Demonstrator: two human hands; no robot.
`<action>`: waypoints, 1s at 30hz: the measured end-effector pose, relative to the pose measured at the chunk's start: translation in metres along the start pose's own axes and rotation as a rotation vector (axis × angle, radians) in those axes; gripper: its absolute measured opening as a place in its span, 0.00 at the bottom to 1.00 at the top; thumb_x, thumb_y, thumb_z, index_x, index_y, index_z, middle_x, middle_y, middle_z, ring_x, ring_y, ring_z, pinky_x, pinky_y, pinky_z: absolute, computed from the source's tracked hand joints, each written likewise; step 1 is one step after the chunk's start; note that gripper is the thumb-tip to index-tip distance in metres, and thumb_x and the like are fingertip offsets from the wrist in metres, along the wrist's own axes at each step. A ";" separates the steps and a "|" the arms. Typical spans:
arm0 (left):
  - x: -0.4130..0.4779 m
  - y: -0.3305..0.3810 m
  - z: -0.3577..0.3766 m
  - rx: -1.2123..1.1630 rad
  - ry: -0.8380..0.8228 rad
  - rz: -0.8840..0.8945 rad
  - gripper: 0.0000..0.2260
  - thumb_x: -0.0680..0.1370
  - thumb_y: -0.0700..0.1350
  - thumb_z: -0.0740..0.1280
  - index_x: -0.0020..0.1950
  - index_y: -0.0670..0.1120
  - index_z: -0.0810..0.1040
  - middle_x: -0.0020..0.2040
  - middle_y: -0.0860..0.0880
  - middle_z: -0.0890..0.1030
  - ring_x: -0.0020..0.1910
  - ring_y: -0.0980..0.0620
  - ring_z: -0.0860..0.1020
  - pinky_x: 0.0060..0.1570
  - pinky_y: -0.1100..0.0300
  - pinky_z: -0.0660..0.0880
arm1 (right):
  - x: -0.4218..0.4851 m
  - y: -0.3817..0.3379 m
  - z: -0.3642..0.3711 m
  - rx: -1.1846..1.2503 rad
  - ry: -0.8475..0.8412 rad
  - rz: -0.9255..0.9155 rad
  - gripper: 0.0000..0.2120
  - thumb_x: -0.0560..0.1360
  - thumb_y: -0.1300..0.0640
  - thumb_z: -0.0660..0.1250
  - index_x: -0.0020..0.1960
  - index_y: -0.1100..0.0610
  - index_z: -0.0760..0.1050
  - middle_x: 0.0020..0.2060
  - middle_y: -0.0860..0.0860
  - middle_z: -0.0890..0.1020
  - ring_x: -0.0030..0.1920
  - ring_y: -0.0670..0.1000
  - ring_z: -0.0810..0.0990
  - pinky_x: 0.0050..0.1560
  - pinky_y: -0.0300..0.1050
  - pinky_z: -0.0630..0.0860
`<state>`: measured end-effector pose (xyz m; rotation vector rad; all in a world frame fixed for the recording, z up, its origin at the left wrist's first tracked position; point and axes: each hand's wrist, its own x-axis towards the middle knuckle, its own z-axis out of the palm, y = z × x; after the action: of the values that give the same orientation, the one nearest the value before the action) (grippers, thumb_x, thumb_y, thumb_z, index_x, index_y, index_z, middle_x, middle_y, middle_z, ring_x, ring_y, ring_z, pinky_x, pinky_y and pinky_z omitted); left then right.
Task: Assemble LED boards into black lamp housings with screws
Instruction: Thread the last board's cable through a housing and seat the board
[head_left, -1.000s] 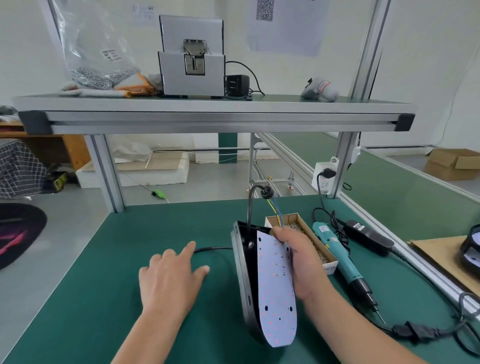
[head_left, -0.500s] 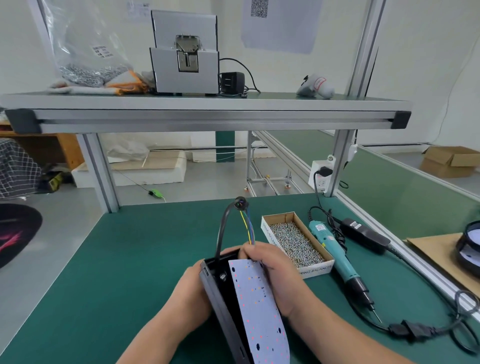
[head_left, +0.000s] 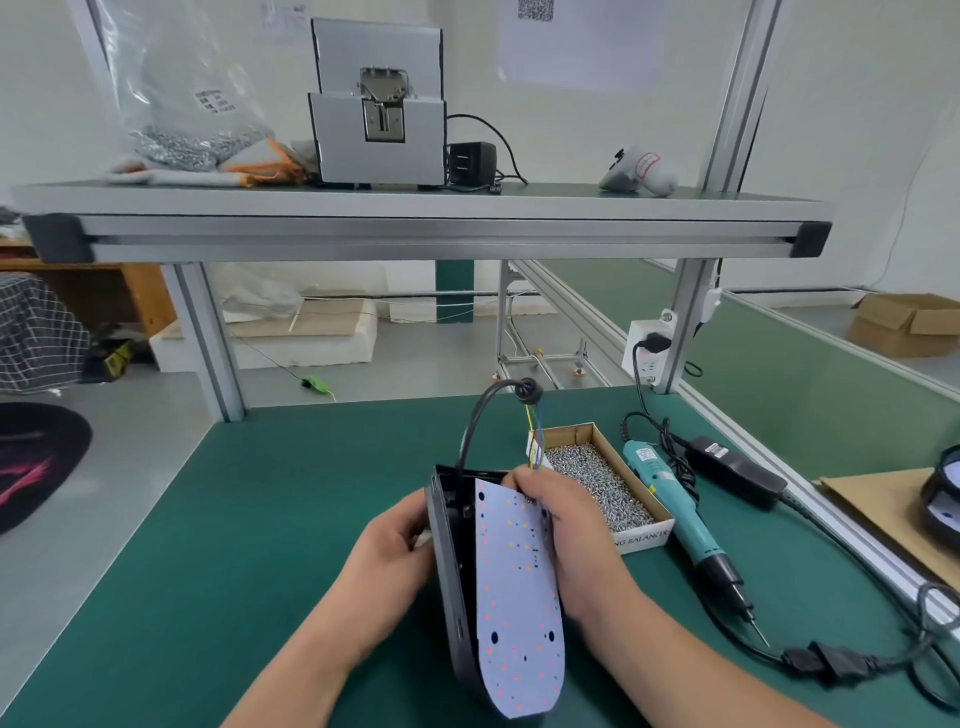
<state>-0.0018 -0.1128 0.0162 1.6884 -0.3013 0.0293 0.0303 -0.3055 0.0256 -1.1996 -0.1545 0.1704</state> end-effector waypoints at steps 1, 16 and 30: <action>0.001 -0.001 0.001 0.023 0.014 -0.011 0.22 0.80 0.29 0.66 0.63 0.52 0.85 0.59 0.49 0.88 0.60 0.52 0.85 0.55 0.61 0.81 | 0.000 0.000 0.000 -0.003 -0.003 -0.001 0.15 0.71 0.48 0.72 0.37 0.59 0.76 0.33 0.55 0.72 0.33 0.54 0.69 0.36 0.47 0.66; -0.005 -0.011 0.023 0.028 0.005 -0.141 0.22 0.84 0.31 0.59 0.33 0.43 0.81 0.32 0.48 0.78 0.27 0.57 0.72 0.28 0.68 0.72 | -0.002 0.000 0.005 0.020 -0.023 -0.040 0.12 0.78 0.54 0.69 0.41 0.61 0.77 0.33 0.55 0.75 0.31 0.52 0.72 0.34 0.43 0.70; 0.016 -0.028 -0.034 -0.695 0.446 -0.197 0.09 0.81 0.41 0.70 0.46 0.41 0.89 0.60 0.38 0.86 0.50 0.44 0.86 0.50 0.48 0.86 | 0.011 -0.027 -0.027 0.130 0.231 -0.171 0.08 0.78 0.61 0.72 0.45 0.52 0.76 0.37 0.51 0.80 0.34 0.51 0.79 0.36 0.44 0.79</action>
<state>0.0246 -0.0794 -0.0034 0.9754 0.1827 0.1366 0.0486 -0.3377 0.0416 -1.0620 -0.0425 -0.1062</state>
